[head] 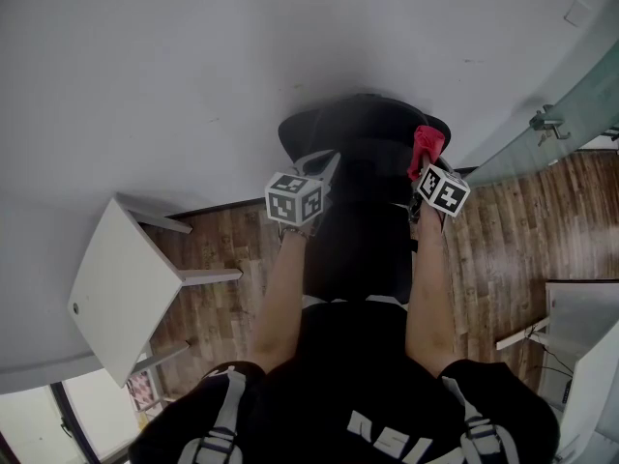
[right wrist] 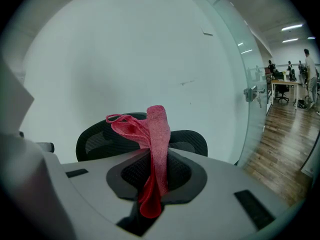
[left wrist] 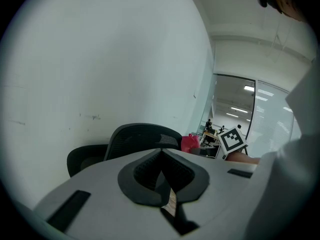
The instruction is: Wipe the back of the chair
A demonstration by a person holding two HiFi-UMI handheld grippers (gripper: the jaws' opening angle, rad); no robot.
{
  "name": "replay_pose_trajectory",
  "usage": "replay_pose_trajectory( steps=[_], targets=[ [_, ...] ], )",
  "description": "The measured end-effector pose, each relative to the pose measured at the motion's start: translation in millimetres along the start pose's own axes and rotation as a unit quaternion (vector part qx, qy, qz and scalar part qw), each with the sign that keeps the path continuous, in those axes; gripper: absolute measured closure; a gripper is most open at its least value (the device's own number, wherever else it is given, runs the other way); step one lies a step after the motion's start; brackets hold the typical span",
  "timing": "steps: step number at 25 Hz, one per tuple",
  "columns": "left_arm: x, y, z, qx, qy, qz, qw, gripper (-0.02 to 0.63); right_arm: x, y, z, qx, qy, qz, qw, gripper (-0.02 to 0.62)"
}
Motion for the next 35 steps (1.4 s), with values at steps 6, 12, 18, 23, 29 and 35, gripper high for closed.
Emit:
replay_pose_trajectory(
  steps=[6, 12, 18, 23, 29, 35],
  targets=[
    [-1.3, 0.5, -5.7, 0.003, -0.003, -0.001, 1.0, 0.581, -5.6, 1.1, -2.2, -0.001, -0.006, -0.002, 1.0, 0.518],
    [-6.3, 5.7, -11.4, 0.002, -0.008, -0.007, 0.9999, 0.581, -28.6, 12.3, 3.7, -0.017, -0.059, -0.007, 0.998, 0.518],
    [-18.8, 17.1, -19.2, -0.004, -0.023, -0.006, 0.9997, 0.581, -66.6, 30.6, 16.7, -0.04, -0.113, -0.033, 0.992, 0.518],
    [-42.4, 31.2, -33.6, -0.007, -0.045, -0.013, 0.9989, 0.581, -113.7, 54.7, 31.8, -0.06, -0.164, -0.062, 0.983, 0.518],
    [-76.9, 43.5, -56.3, -0.002, -0.077, -0.034, 0.9964, 0.581, -169.1, 94.8, 48.2, -0.085, -0.223, -0.091, 0.967, 0.518],
    [-116.4, 63.7, -80.1, 0.0, -0.106, -0.051, 0.9931, 0.581, -217.5, 146.2, 69.0, -0.11, -0.266, -0.101, 0.952, 0.517]
  ],
)
Point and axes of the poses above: the fingertips, and each gripper's own axes: z forward along the fingers, x to its right, y out of its underside, the point moved 1 cm from there along -z, backward along the fingers, and after that the axes turned 7 degrees about -y, right-handed, at the moved point
